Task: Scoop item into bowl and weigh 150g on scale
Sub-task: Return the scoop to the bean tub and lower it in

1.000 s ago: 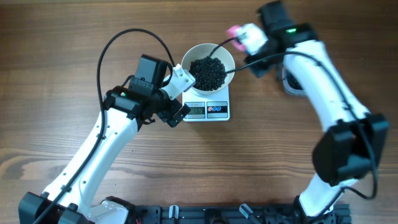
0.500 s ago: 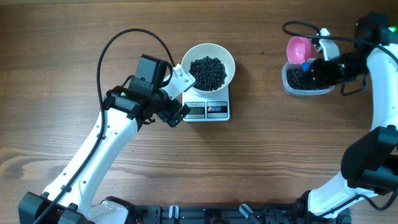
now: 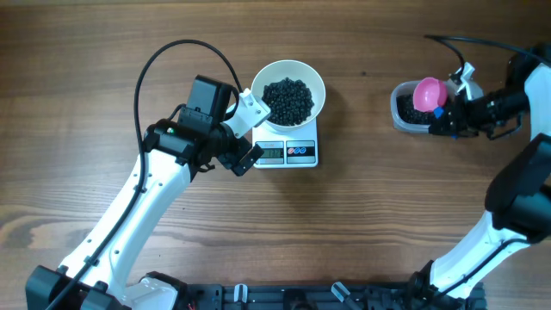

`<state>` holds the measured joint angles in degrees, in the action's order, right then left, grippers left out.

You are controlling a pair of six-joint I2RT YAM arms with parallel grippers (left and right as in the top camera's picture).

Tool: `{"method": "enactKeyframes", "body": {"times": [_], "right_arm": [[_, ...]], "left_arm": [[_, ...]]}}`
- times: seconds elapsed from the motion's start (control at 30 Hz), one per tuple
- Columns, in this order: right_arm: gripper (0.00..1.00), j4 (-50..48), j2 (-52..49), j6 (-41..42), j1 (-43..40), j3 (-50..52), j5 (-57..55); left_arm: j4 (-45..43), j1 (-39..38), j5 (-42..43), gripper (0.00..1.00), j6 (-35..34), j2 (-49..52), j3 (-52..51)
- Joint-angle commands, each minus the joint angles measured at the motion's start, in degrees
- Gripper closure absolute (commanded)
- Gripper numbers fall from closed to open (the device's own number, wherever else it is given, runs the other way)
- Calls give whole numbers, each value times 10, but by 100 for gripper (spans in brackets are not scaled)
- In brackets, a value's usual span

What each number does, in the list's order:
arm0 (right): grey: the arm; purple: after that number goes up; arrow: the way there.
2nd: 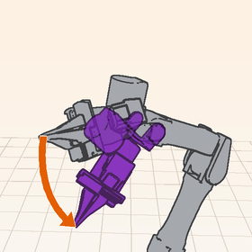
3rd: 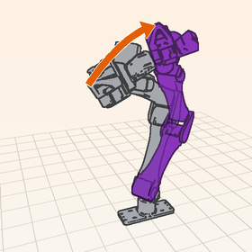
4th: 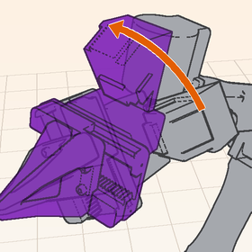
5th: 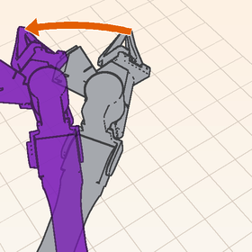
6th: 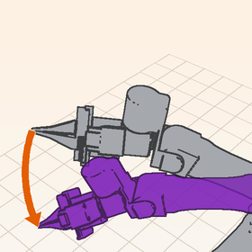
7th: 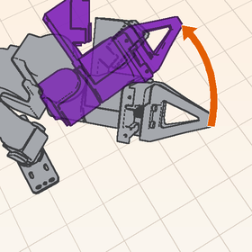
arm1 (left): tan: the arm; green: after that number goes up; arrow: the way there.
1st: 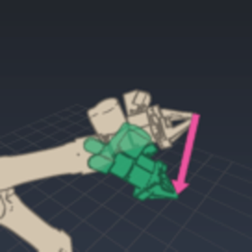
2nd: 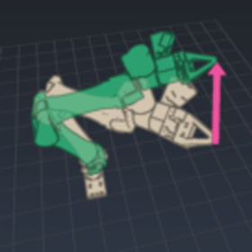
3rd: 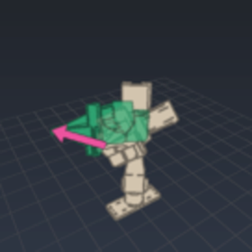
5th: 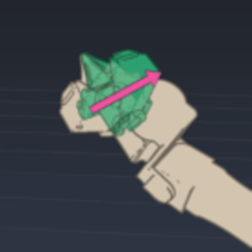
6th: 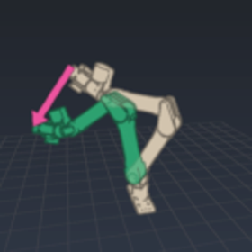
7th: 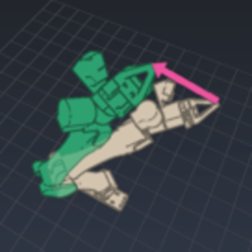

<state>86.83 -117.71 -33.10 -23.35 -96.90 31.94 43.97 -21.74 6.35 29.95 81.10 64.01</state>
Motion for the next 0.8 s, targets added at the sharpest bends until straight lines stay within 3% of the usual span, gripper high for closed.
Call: {"method": "enactKeyframes", "body": {"times": [0.0, 0.13, 0.23, 0.37, 0.47, 0.77], "right_arm": [[96, 3, -37, -11, 0, -1, 25], [94, 0, -52, 11, 0, -1, 25], [75, -2, -52, 34, 0, -1, 24], [59, 0, -52, 66, 0, -1, 25], [38, 5, -52, 93, -1, -1, 22], [20, -6, 3, 162, -7, -8, 22]], "left_arm": [[0, 1, 9, 0, 11, -5, -2], [0, 1, 9, 0, 11, -5, -2], [0, 1, 9, 0, 11, -5, -2], [0, 1, 9, 0, 11, -5, -2], [0, 1, 9, 0, 11, -5, -2], [0, 1, 9, 0, 11, -5, -2]]}}
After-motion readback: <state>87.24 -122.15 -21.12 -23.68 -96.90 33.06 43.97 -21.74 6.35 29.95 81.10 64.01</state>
